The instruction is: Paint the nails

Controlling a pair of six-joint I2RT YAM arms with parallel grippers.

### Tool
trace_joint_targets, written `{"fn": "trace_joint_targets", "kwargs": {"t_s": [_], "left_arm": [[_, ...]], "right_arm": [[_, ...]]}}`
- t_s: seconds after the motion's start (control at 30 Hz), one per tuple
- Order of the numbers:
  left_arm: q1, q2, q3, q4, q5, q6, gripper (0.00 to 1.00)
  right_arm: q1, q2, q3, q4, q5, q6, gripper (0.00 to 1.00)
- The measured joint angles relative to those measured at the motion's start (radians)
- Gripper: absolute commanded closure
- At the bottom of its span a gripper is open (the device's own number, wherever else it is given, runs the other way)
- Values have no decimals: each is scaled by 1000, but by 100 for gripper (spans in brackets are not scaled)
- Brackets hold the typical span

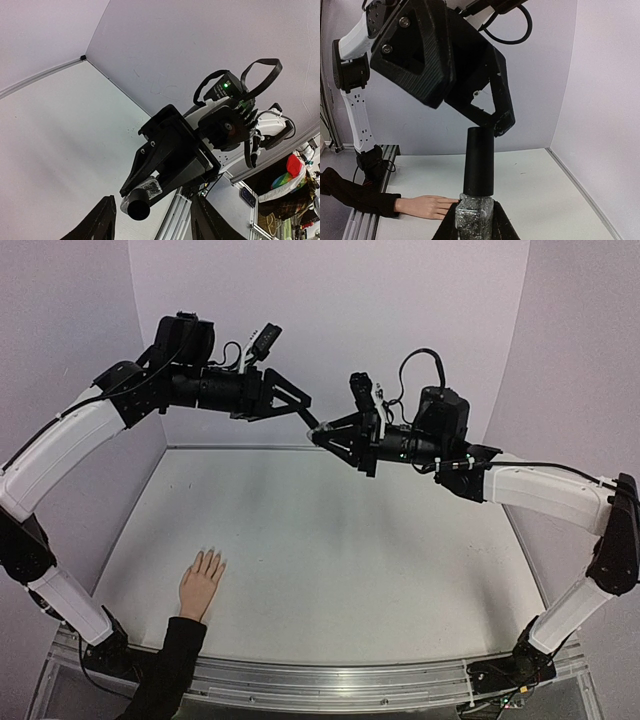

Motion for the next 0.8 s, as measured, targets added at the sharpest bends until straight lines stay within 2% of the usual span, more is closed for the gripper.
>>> {"fn": "trace_joint_targets", "kwargs": {"t_s": [0.1, 0.4, 0.5, 0.63, 0.7, 0.8], "left_arm": [[0, 5, 0, -13, 32, 12, 43], [0, 48, 5, -35, 72, 34, 61], [0, 60, 5, -46, 77, 36, 72], [0, 64, 5, -63, 76, 44, 95], [4, 64, 5, -67, 70, 60, 100], [5, 64, 5, -66, 78, 81, 100]], "right_arm": [[0, 0, 0, -11, 3, -14, 100], [1, 0, 1, -26, 5, -27, 100], [2, 0, 1, -26, 8, -31, 100], [3, 0, 1, -25, 6, -35, 100], [3, 0, 4, -36, 15, -28, 100], [3, 0, 13, -46, 3, -16, 100]]}}
